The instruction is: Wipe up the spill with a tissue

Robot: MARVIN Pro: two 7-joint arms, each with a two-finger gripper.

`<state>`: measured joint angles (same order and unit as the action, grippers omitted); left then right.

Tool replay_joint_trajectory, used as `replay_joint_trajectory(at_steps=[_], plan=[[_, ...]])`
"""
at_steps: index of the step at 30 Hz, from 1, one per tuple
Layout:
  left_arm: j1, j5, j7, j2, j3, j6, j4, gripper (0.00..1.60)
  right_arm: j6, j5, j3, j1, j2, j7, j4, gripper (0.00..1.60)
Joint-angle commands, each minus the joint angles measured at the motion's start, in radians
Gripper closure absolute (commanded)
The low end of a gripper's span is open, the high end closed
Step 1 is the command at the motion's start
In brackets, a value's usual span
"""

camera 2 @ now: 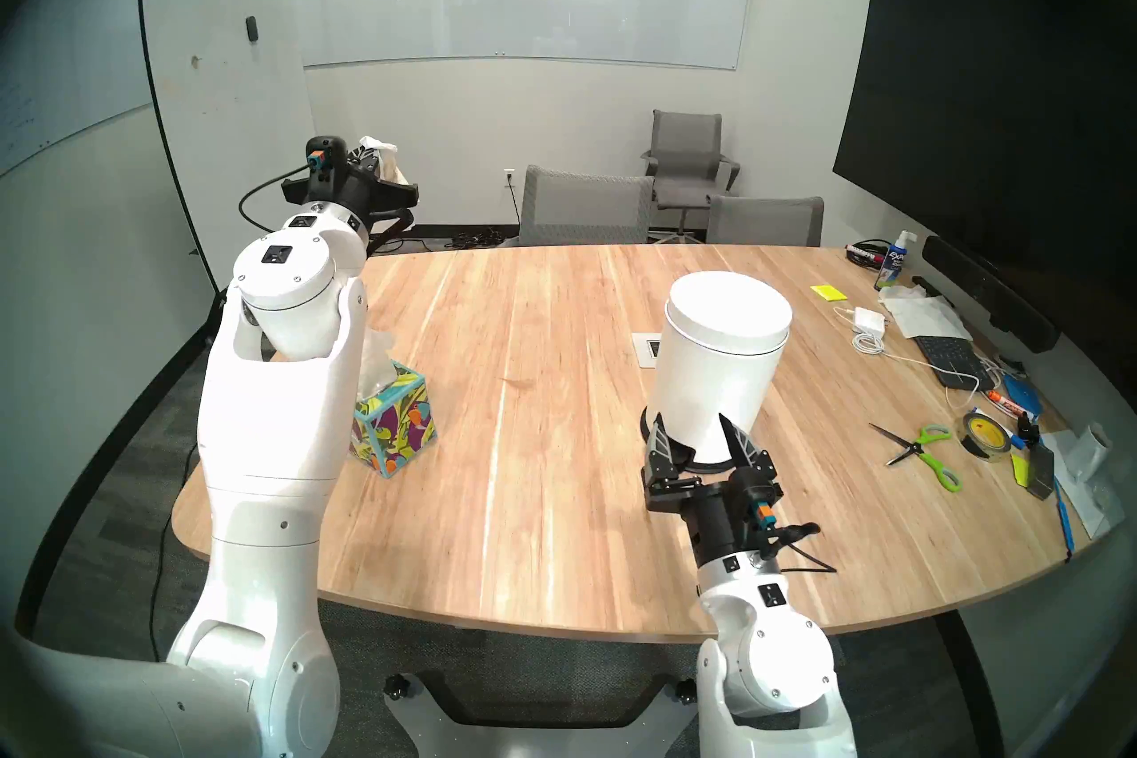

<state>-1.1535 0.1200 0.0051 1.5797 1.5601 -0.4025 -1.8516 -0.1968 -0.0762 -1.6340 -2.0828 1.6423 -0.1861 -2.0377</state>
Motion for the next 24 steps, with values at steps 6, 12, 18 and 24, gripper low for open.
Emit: replay_joint_trajectory(at_steps=[6, 12, 18, 24], plan=[[-0.108, -0.044, -0.064, -0.009, 0.004, -0.1, -0.187, 1.6, -0.011, 0.0, -0.002, 0.002, -0.002, -0.002, -0.041, 0.0], [-0.162, -0.063, -0.095, -0.031, 0.037, -0.155, -0.262, 1.6, -0.011, 0.0, -0.002, -0.002, -0.002, -0.002, -0.048, 0.0], [-0.208, -0.084, -0.146, -0.065, 0.067, -0.185, -0.327, 1.6, -0.011, 0.0, -0.002, -0.008, -0.002, -0.003, -0.058, 0.0], [-0.276, -0.106, -0.191, -0.075, 0.067, -0.204, -0.414, 1.6, -0.011, 0.0, -0.002, -0.018, -0.003, -0.004, -0.072, 0.0]])
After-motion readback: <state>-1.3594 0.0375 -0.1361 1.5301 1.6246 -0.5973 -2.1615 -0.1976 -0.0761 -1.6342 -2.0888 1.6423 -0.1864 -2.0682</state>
